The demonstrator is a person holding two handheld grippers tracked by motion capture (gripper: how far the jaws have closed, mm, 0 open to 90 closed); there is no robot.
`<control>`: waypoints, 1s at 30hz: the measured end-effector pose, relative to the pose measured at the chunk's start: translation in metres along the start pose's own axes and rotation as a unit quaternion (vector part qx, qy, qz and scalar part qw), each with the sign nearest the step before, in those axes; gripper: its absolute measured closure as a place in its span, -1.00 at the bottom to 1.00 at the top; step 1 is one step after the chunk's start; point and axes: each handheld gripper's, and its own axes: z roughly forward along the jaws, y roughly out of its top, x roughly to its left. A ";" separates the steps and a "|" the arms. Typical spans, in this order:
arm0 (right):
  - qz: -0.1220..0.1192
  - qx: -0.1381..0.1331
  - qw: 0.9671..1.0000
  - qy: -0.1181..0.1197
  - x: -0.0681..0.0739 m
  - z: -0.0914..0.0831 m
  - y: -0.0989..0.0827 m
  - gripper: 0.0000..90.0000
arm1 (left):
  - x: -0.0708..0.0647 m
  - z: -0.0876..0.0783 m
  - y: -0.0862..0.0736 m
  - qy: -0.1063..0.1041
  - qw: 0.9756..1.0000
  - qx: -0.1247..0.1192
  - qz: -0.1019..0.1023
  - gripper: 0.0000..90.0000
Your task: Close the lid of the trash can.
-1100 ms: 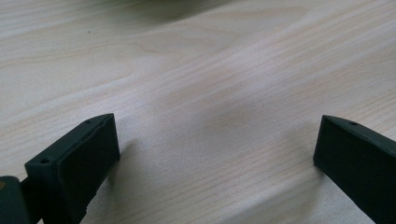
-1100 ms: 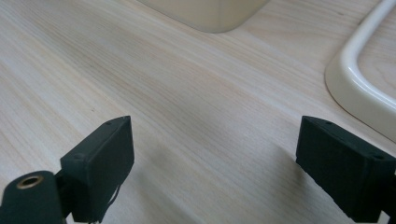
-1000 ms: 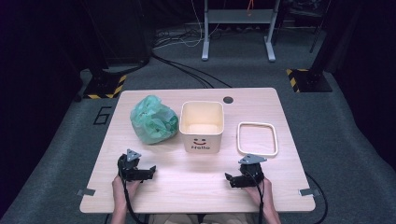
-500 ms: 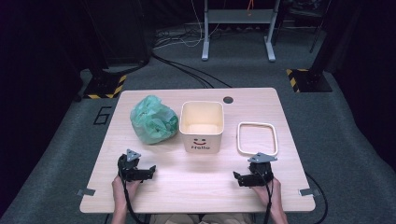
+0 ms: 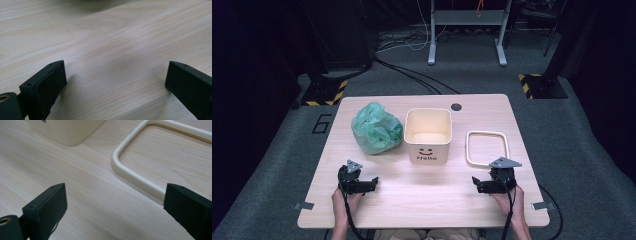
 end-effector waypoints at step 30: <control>0.036 0.020 0.999 -0.033 -0.053 0.010 0.023 -0.95 | -0.006 -0.002 -0.001 -0.004 1.000 0.000 0.007 -0.92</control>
